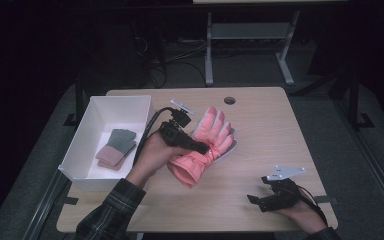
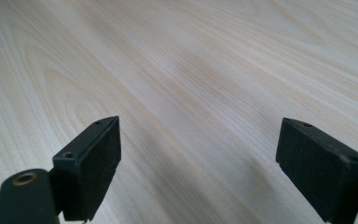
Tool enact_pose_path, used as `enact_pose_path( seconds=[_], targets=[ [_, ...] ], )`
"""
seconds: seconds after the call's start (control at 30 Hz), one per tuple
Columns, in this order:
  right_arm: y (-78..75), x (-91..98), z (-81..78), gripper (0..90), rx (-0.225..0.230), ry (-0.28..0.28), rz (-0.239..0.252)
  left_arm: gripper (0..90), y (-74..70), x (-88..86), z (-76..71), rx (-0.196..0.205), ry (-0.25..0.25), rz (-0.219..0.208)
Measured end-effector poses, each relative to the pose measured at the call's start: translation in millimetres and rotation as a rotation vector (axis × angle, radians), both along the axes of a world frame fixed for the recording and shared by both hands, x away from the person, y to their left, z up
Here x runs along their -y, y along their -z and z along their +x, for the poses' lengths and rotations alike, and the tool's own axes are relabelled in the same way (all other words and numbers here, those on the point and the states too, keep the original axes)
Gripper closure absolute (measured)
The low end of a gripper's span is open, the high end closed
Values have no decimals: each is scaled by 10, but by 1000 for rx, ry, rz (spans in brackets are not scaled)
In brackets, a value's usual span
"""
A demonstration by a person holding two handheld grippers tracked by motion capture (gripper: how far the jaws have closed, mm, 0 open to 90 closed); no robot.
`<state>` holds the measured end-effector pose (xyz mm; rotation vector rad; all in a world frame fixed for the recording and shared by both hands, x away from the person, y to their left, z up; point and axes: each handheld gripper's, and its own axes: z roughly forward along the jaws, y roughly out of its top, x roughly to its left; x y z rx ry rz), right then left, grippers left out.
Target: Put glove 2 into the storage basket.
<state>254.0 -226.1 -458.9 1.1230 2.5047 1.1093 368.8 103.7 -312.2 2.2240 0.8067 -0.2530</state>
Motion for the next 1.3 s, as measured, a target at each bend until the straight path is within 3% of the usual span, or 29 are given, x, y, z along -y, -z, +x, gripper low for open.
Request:
enact_pose_path(
  seconds=[0.13,0.37,0.77,0.93,1.07,1.3],
  targets=[
    [16,-7,0,137,-13,-5,-8,611,-141,-163,12,23,-26,20],
    [20,-11,3,137,-18,-5,-9,611,-379,-477,3,69,-79,14],
    [25,-4,9,109,-3,4,-11,611,-609,-1194,15,117,-241,-18],
    [29,-14,13,34,9,10,-16,610,-613,-1571,48,111,-327,-33],
    [31,-14,13,27,10,14,-17,610,-567,-1834,79,99,-394,-42],
    [40,-23,13,27,1,22,-25,609,-376,-2114,150,69,-481,-24]
  ],
)
